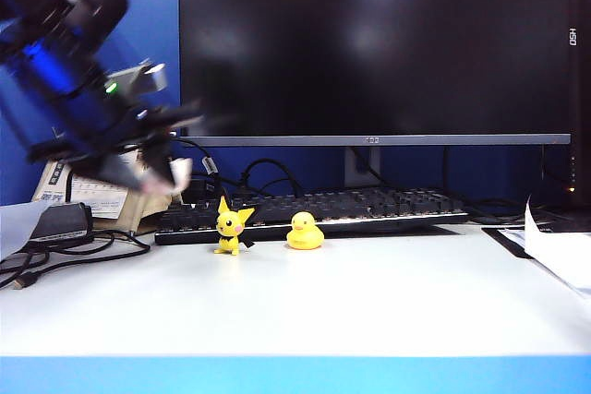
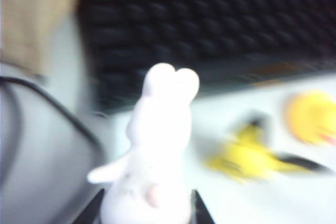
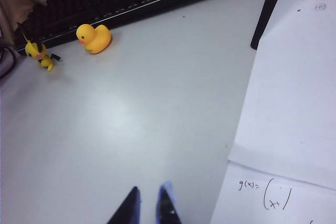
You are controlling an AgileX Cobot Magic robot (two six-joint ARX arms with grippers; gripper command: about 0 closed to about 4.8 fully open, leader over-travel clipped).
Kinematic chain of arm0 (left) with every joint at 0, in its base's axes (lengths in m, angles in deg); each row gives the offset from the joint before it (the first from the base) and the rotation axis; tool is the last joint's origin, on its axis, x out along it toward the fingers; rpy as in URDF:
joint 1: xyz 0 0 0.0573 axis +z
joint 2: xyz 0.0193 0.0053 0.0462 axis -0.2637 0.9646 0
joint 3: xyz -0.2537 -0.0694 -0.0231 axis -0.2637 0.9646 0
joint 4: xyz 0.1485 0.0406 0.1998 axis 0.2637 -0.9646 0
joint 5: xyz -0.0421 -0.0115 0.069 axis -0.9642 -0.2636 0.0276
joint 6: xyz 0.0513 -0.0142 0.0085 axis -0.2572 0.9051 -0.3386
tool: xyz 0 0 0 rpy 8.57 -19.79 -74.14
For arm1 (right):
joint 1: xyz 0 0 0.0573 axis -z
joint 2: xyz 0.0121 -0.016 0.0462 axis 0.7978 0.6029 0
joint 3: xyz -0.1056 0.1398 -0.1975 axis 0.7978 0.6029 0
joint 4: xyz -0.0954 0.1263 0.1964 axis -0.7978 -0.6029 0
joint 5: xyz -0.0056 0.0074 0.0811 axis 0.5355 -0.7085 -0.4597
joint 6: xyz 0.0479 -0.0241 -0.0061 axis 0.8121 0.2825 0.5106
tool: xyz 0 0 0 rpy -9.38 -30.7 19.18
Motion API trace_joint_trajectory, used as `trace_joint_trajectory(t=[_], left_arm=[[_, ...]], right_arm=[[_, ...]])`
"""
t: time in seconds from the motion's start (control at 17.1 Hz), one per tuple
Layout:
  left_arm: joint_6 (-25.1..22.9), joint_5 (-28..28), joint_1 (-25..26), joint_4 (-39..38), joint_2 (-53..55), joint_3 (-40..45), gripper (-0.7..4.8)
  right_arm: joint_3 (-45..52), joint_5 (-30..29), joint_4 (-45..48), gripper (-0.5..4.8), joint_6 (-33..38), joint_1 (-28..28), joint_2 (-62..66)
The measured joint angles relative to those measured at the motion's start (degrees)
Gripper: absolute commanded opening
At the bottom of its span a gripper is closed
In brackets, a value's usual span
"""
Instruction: Pick up the doll with a different color than the other dolls and place it near you.
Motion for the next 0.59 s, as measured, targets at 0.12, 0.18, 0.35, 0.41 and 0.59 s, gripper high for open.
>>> trace_joint_trajectory(t=[0.12, 0.18, 0.35, 0.41, 0.59], left_arm=[[0.8, 0.9, -4.9, 0.2, -1.2, 0.0, -0.06], [1.5, 1.5, -7.6, 0.2, -1.3, 0.0, -0.06], [4.4, 6.3, -17.0, 0.0, -1.3, 0.0, -0.06], [5.0, 7.6, -19.4, 0.0, -1.3, 0.0, -0.06], [10.1, 10.7, -24.5, -0.8, -1.3, 0.2, -0.06]], right_arm=[[0.0, 0.0, 0.0, 0.53, 0.0, 0.0, 0.0], [0.0, 0.0, 0.0, 0.53, 0.0, 0.0, 0.0], [0.0, 0.0, 0.0, 0.53, 0.0, 0.0, 0.0], [0.0, 0.0, 0.0, 0.53, 0.0, 0.0, 0.0], [0.0, 0.0, 0.0, 0.53, 0.0, 0.0, 0.0]])
